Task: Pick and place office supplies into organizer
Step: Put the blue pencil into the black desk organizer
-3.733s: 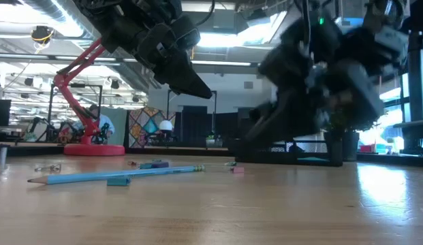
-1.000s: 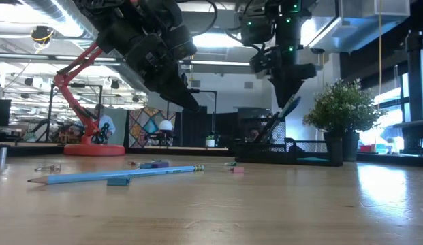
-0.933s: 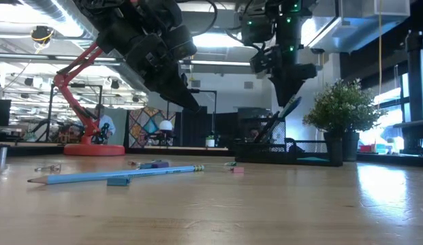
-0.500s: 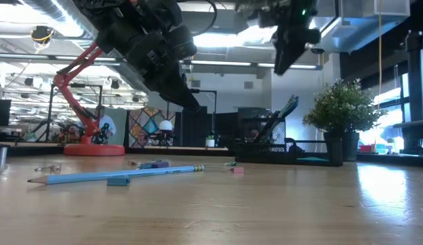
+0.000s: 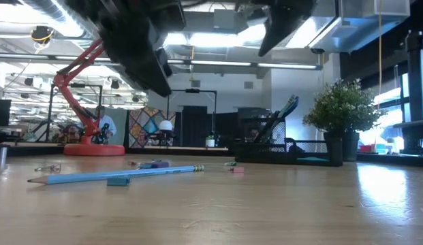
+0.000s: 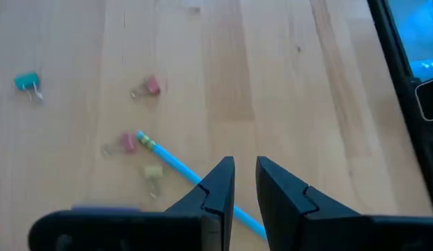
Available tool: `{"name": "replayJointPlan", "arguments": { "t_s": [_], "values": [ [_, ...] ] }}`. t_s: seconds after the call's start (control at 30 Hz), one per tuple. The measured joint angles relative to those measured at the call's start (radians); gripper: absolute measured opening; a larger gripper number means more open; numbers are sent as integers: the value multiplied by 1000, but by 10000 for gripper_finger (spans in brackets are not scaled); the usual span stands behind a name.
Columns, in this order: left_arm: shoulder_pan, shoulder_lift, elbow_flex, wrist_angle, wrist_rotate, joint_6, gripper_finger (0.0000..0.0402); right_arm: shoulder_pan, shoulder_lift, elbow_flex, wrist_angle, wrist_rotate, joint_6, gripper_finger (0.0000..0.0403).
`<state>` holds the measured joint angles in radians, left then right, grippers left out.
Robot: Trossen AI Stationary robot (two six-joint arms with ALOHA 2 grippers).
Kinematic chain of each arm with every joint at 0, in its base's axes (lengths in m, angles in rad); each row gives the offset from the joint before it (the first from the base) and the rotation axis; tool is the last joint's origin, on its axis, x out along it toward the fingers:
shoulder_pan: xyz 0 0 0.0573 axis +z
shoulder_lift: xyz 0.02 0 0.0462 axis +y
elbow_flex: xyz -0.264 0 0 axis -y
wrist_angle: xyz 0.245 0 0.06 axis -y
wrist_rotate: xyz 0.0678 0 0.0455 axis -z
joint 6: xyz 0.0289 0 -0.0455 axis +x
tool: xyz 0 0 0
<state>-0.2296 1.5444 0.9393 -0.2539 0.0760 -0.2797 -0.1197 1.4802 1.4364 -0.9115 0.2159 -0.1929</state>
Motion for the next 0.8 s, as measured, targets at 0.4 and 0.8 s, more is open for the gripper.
{"name": "replayJointPlan", "arguments": {
  "t_s": [0.4, 0.8],
  "values": [
    [-59, 0, 72, -148, -40, -281, 132, 14, 83, -58, 241, -206, -102, 187],
    [-97, 38, 71, -219, -114, -483, 133, 45, 75, -380, 773, -276, -129, 187]
  ]
}}
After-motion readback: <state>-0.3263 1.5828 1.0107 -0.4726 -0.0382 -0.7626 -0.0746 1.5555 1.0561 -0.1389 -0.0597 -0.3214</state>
